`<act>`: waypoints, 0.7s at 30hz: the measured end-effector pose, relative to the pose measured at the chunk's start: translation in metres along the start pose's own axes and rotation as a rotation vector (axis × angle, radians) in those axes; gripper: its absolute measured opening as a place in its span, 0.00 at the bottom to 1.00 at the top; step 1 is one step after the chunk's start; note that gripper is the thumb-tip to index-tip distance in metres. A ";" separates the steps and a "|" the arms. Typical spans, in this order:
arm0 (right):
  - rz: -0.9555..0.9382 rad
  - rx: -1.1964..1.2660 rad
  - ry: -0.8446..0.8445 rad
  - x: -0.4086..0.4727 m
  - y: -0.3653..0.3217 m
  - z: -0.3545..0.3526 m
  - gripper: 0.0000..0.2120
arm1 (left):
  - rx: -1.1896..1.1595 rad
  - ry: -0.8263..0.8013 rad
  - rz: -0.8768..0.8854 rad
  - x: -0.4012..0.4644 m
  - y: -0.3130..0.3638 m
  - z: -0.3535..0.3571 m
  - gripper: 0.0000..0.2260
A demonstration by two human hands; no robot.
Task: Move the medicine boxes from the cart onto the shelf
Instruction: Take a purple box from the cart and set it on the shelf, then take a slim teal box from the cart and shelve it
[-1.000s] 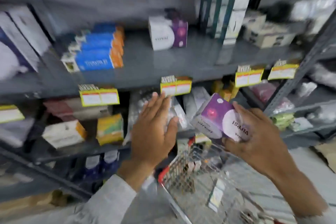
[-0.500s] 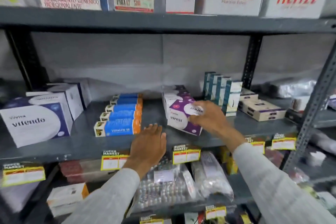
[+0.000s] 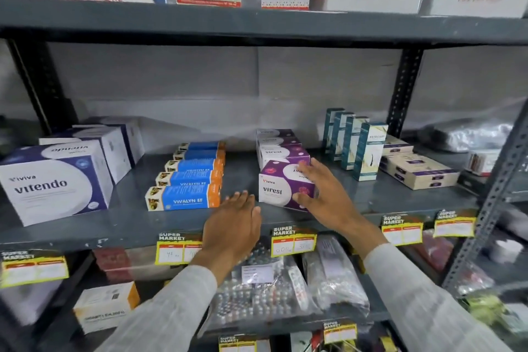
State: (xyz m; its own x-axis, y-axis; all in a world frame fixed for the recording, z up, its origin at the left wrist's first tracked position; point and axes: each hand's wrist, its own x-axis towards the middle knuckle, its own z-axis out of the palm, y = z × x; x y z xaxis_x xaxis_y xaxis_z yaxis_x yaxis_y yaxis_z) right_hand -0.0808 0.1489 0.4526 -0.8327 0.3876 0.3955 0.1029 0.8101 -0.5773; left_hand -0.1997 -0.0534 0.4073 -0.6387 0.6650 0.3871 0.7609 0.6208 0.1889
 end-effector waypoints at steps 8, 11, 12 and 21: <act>-0.197 0.029 0.505 -0.124 0.043 0.008 0.17 | -0.407 0.503 0.073 -0.070 0.033 0.030 0.21; -0.148 0.020 0.408 -0.189 0.091 0.035 0.13 | -0.427 0.359 0.196 -0.133 0.057 0.094 0.21; -0.098 0.035 0.357 -0.209 0.106 0.044 0.13 | -0.440 0.261 0.187 -0.156 0.065 0.113 0.21; 0.959 0.144 -0.293 -0.375 0.257 0.148 0.20 | -0.372 -0.679 0.031 -0.309 0.100 0.265 0.20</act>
State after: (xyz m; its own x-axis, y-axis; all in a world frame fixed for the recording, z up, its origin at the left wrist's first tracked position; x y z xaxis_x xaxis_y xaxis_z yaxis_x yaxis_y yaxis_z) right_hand 0.1777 0.1471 0.0502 -0.5363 0.7079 -0.4597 0.7475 0.1454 -0.6481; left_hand 0.0431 -0.0870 0.0672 -0.4552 0.8631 -0.2187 0.6915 0.4975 0.5238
